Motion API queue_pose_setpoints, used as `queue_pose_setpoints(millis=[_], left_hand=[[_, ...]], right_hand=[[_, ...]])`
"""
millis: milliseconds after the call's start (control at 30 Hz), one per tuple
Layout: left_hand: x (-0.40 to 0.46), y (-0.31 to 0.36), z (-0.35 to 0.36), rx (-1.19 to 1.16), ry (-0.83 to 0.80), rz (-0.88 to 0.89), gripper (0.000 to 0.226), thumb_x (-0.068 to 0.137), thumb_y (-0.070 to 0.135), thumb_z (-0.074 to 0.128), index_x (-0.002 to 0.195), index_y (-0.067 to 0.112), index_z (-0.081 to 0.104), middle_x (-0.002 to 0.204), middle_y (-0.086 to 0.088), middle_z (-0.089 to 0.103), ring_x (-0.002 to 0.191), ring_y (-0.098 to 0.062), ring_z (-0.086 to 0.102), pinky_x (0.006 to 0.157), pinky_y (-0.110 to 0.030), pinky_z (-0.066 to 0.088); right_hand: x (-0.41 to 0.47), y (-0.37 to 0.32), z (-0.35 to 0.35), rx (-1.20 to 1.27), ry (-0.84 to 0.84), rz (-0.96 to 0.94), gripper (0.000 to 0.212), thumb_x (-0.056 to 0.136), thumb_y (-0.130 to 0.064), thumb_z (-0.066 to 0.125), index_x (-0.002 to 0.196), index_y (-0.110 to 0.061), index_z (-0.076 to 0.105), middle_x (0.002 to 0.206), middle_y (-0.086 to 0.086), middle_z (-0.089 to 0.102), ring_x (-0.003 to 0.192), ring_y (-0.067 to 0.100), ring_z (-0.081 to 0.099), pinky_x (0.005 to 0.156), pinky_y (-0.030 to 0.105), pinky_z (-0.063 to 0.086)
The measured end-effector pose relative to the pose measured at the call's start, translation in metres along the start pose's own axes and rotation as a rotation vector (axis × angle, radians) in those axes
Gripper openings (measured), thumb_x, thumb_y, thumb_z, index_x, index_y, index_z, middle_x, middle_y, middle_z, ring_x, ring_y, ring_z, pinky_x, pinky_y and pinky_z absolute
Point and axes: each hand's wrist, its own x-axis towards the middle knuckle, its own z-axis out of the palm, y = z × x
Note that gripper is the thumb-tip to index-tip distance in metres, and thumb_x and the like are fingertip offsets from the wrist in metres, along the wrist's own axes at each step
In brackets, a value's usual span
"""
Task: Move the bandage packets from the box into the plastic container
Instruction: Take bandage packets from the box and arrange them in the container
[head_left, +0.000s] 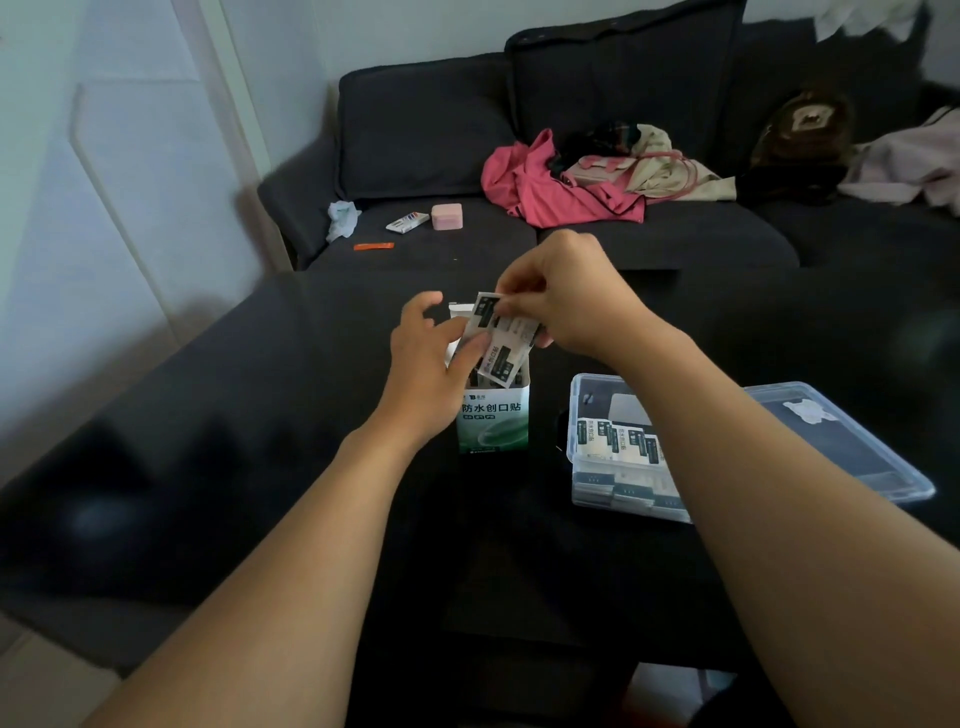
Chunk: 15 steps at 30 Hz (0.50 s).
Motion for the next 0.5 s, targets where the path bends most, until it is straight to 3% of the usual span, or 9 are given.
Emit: queue_pose_setpoints(millis=[67,100,167,233,333,433,500], left_hand=[[0.001,0.004,0.001,0.051,0.081,0.046,0.026,0.101,0.033,0.058,0.111,0.017,0.076,0.148,-0.003,0.035,0.122,-0.018,0.038,0.096,-0.011,0.028],[0.002,0.007,0.000,0.059,0.115,0.075,0.026,0.101,0.032,0.058,0.109,0.014,0.076,0.143,-0.003,0.040,0.117,-0.017,0.039,0.092,-0.011,0.029],[0.004,0.013,0.002,0.019,0.175,0.130,0.026,0.102,0.029,0.057,0.105,0.010,0.074,0.128,-0.003,0.052,0.109,-0.018,0.049,0.088,-0.024,0.042],[0.003,0.027,-0.002,-0.103,0.218,0.130,0.023,0.104,0.024,0.054,0.100,0.009,0.070,0.105,-0.001,0.066,0.089,-0.012,0.064,0.071,-0.027,0.050],[0.000,0.047,-0.005,-0.316,0.253,0.005,0.026,0.107,0.023,0.048,0.103,0.008,0.069,0.089,0.001,0.074,0.075,-0.005,0.072,0.058,-0.018,0.052],[-0.005,0.065,0.000,-0.754,0.165,-0.198,0.025,0.109,0.019,0.044,0.114,0.005,0.064,0.087,-0.007,0.075,0.071,-0.016,0.075,0.056,-0.024,0.058],[-0.007,0.078,0.012,-0.910,0.102,-0.279,0.021,0.109,0.016,0.042,0.116,0.007,0.060,0.083,-0.010,0.070,0.066,-0.017,0.074,0.053,-0.024,0.058]], right_hand=[[-0.003,0.000,-0.004,0.133,0.000,0.040,0.004,0.087,-0.006,0.076,0.090,-0.004,0.077,0.079,0.007,0.074,0.064,0.016,0.074,0.055,0.033,0.062],[-0.005,0.000,-0.006,0.190,0.007,0.056,0.005,0.087,-0.005,0.076,0.091,-0.002,0.077,0.079,0.009,0.074,0.065,0.017,0.075,0.053,0.031,0.062],[-0.007,0.002,-0.009,0.284,0.029,0.078,0.006,0.087,-0.003,0.075,0.093,0.000,0.076,0.080,0.011,0.075,0.067,0.018,0.076,0.051,0.027,0.061],[-0.009,0.005,-0.015,0.374,0.032,0.117,0.010,0.088,-0.004,0.075,0.096,0.000,0.076,0.081,0.011,0.075,0.069,0.017,0.077,0.053,0.025,0.060],[-0.017,0.012,-0.032,0.569,0.049,0.241,0.015,0.088,-0.005,0.074,0.102,0.001,0.074,0.085,0.012,0.075,0.073,0.017,0.077,0.054,0.023,0.061],[-0.023,0.023,-0.044,0.918,0.099,0.454,0.009,0.091,-0.006,0.070,0.098,-0.001,0.072,0.081,0.008,0.073,0.066,0.013,0.072,0.053,0.017,0.057],[-0.022,0.028,-0.040,1.167,0.184,0.606,0.005,0.094,-0.004,0.065,0.093,-0.004,0.070,0.080,0.007,0.070,0.064,0.009,0.067,0.050,0.014,0.054]])
